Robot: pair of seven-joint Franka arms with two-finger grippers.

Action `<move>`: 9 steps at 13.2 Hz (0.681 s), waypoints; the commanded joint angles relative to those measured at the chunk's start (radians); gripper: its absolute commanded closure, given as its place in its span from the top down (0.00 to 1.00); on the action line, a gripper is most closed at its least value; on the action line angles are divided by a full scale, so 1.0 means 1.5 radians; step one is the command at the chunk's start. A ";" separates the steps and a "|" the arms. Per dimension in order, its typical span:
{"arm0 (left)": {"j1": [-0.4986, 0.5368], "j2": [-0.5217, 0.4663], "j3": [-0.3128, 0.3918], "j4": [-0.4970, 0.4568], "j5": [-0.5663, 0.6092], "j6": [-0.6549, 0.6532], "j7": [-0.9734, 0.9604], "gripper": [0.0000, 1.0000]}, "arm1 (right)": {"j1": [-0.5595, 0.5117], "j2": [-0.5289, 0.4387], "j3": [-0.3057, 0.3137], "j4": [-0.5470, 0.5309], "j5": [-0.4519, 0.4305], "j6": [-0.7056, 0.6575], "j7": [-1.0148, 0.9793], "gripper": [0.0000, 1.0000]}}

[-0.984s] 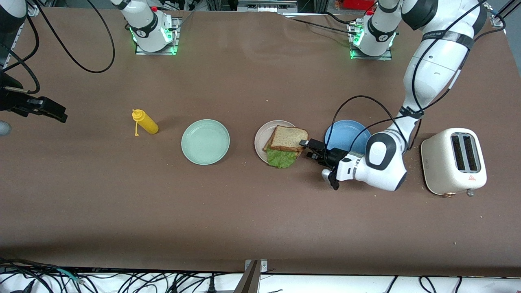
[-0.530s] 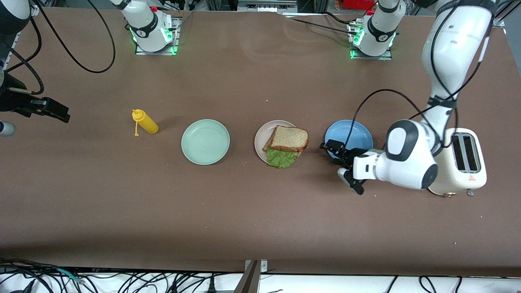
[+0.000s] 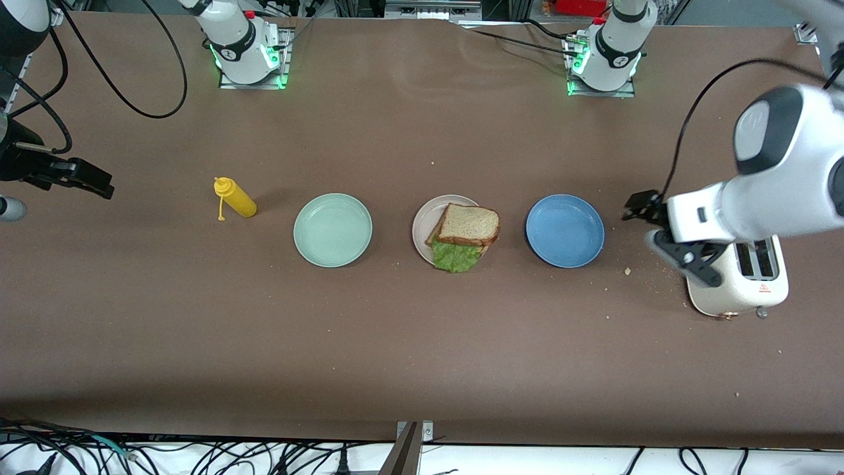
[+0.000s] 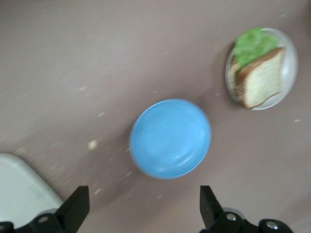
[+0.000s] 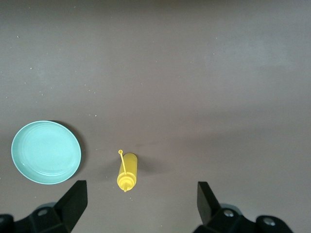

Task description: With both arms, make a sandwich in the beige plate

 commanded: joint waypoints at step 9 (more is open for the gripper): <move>-0.018 -0.174 0.040 -0.092 0.010 0.005 -0.224 1.00 | 0.005 -0.009 0.001 -0.006 0.014 0.008 0.043 1.00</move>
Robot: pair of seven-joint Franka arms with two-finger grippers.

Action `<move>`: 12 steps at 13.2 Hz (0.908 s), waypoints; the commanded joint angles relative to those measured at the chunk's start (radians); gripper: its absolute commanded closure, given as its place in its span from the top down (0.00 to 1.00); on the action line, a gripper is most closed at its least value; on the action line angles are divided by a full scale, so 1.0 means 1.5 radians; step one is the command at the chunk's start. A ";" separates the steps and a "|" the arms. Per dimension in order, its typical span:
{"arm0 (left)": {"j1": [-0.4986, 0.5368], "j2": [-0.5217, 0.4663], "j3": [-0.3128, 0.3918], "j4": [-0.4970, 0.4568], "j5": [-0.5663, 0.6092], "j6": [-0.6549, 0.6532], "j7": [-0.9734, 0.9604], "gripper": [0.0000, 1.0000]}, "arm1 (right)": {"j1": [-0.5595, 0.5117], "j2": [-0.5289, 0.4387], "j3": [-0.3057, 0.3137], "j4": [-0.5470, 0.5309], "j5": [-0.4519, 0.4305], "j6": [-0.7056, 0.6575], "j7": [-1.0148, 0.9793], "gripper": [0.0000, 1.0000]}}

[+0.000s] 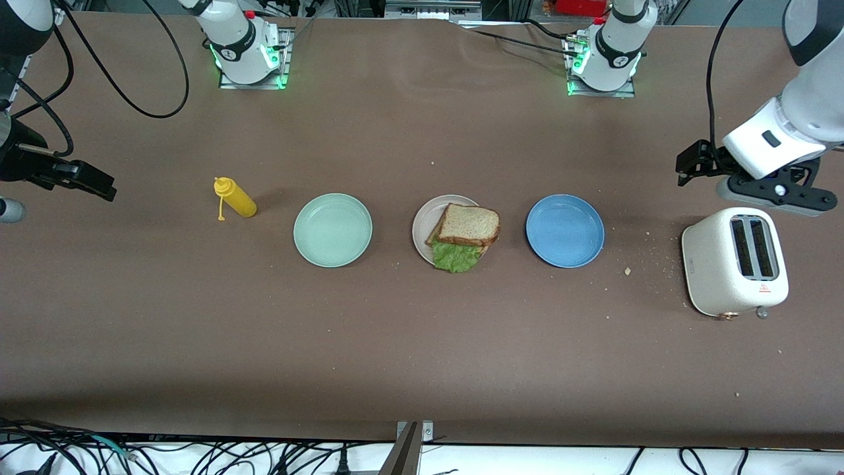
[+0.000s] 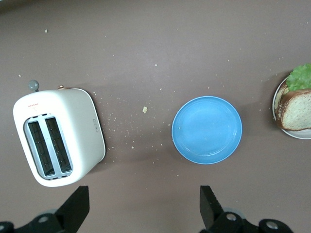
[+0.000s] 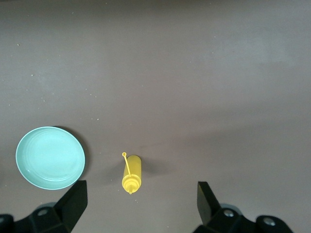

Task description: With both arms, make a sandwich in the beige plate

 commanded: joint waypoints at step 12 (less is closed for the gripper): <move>0.010 -0.016 0.004 -0.001 -0.046 -0.039 -0.058 1.00 | 0.001 -0.011 0.000 -0.005 0.015 0.009 0.010 0.99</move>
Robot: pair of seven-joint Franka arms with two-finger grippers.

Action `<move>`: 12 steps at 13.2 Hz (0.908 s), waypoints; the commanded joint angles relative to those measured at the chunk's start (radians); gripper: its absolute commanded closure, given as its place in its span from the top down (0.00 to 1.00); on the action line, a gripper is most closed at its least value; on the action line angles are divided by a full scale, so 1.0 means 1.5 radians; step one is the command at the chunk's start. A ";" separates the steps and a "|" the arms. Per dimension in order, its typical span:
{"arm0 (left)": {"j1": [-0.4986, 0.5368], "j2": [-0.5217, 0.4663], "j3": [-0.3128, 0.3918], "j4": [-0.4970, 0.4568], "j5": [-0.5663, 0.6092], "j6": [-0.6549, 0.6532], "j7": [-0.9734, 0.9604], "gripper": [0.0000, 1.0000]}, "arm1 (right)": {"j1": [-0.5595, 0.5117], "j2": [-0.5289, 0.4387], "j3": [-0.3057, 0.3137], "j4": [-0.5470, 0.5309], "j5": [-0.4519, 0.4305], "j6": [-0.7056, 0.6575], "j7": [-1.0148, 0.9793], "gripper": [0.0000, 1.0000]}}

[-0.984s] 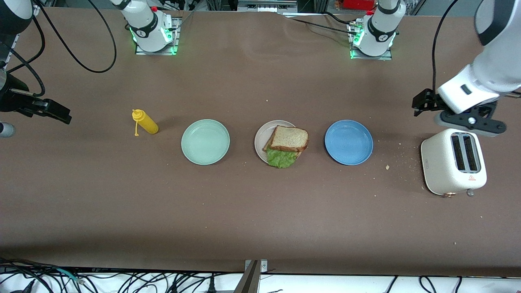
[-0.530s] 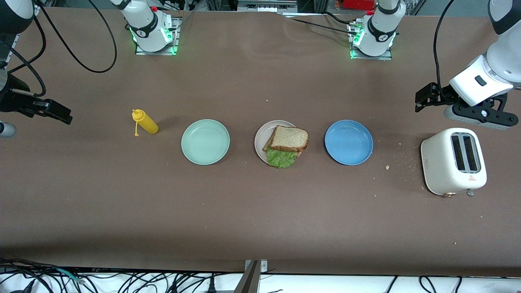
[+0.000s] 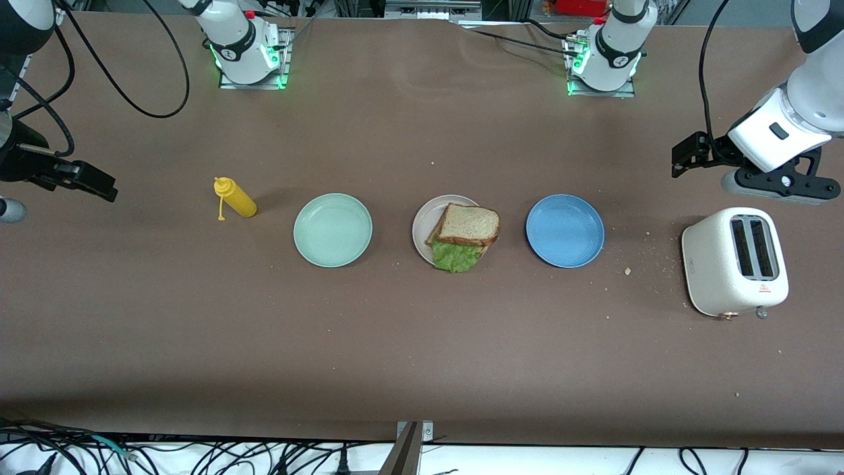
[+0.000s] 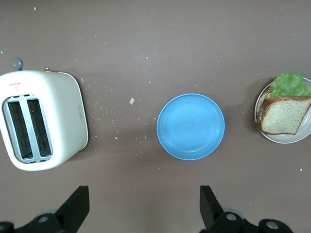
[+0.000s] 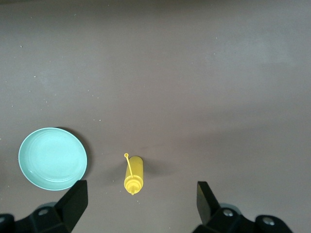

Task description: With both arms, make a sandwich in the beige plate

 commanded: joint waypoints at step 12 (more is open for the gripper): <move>0.023 -0.013 -0.010 0.001 -0.011 -0.015 0.026 1.00 | 0.000 -0.004 0.000 -0.005 0.018 0.020 0.008 1.00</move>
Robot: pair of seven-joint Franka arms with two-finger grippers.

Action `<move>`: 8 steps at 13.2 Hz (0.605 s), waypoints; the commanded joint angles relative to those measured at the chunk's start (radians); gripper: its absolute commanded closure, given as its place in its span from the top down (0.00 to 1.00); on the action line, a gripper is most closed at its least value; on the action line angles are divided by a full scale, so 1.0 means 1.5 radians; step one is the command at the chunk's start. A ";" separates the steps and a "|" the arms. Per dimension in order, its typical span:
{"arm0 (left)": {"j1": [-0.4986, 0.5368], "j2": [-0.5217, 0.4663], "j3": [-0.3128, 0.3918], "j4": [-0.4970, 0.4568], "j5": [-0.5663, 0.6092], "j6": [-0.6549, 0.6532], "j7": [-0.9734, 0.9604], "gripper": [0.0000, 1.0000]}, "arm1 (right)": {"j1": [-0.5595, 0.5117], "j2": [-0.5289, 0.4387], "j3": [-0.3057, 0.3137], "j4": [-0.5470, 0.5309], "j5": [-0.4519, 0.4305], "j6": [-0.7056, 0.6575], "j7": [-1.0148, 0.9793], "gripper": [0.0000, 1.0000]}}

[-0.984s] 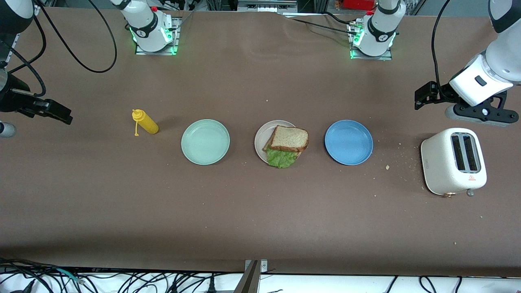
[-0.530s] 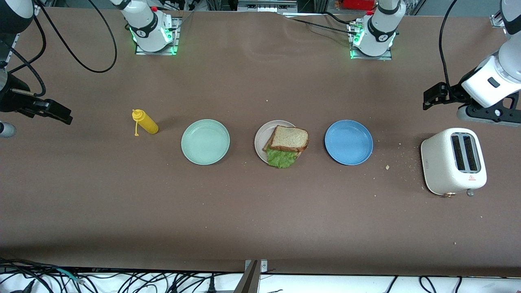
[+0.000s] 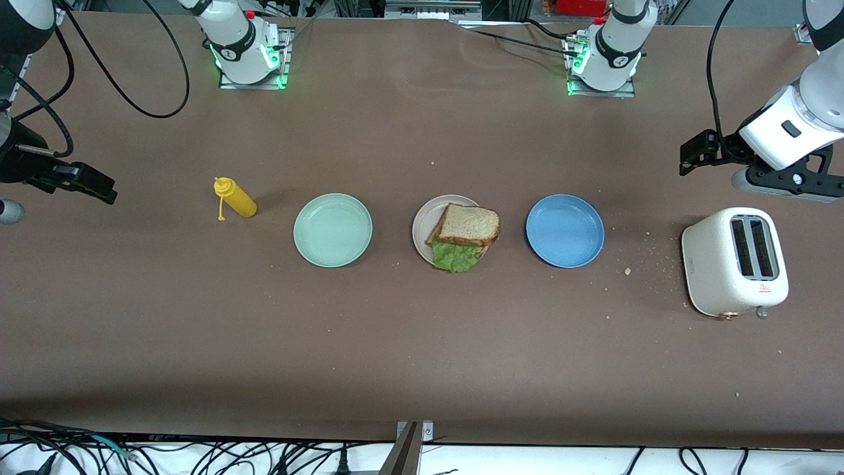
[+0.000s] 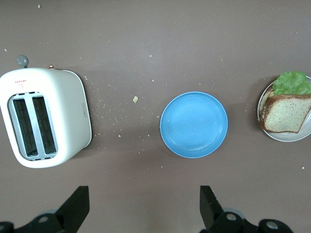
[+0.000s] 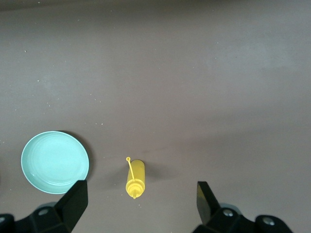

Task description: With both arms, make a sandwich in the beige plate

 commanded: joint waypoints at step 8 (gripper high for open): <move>0.002 -0.008 0.001 0.002 -0.009 -0.010 0.014 1.00 | 0.000 -0.004 0.000 -0.005 0.023 0.007 0.007 1.00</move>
